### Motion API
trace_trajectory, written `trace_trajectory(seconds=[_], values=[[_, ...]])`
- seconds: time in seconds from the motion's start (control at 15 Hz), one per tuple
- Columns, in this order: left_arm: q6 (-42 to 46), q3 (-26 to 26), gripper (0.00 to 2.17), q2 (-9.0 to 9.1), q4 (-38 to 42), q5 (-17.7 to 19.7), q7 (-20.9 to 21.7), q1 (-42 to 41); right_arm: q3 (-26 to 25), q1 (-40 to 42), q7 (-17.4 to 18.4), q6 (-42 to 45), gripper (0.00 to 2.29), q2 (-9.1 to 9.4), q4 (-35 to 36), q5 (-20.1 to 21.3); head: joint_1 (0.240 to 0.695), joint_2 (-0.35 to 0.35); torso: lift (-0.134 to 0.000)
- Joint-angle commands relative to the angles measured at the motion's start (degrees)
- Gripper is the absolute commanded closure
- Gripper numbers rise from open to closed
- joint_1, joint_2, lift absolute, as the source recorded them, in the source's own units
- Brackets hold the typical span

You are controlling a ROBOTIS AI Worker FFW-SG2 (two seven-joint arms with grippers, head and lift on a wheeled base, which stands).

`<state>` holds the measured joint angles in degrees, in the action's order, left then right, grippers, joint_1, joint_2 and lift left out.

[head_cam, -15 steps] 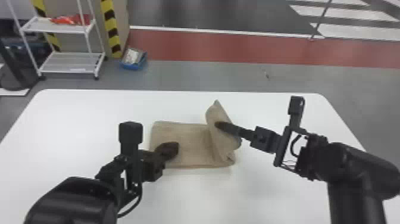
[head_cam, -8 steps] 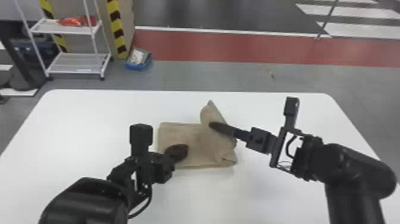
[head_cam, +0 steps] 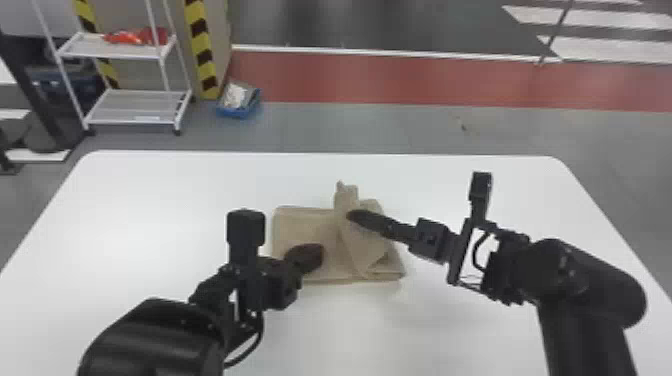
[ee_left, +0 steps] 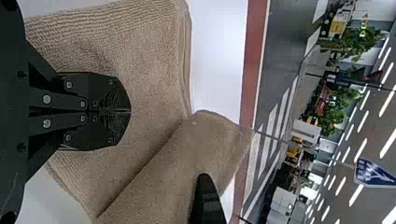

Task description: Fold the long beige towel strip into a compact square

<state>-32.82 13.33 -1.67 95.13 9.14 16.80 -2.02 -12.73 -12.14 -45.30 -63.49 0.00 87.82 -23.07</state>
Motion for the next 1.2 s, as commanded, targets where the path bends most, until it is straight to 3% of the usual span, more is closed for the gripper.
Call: trace_trajectory(seconds=[0.0, 0.33, 0.67, 0.93, 1.13], values=[[0.5, -0.3, 1.92, -0.09, -0.4, 0.4, 0.8, -0.2, -1.1, -1.7, -1.8, -1.7, 0.06, 0.05, -3.2, -1.5, 0.695, -0.074, -0.124], [0.5, -1.1, 1.92, -0.35, 0.1, 0.6, 0.2, -0.3, -1.6, 0.6, -3.1, -2.4, 0.07, 0.05, 2.9, -1.9, 0.695, -0.064, -0.124], [-0.2, -2.4, 1.92, -0.71, 2.0, 0.7, 0.5, -1.2, -8.5, 6.2, -3.7, -4.7, 0.07, 0.05, 12.6, -4.2, 0.695, -0.075, -0.124], [-0.9, -3.8, 1.92, -0.44, 3.8, 1.5, 0.5, -1.3, -14.3, 10.2, -4.0, -4.7, 0.07, 0.05, 13.8, -6.6, 0.695, -0.118, -0.124], [-1.6, -4.2, 1.92, -0.44, 5.6, 1.6, 0.4, -1.1, -17.0, 10.6, -4.0, -4.9, 0.07, -1.67, 13.8, -7.1, 0.695, -0.145, -0.124]])
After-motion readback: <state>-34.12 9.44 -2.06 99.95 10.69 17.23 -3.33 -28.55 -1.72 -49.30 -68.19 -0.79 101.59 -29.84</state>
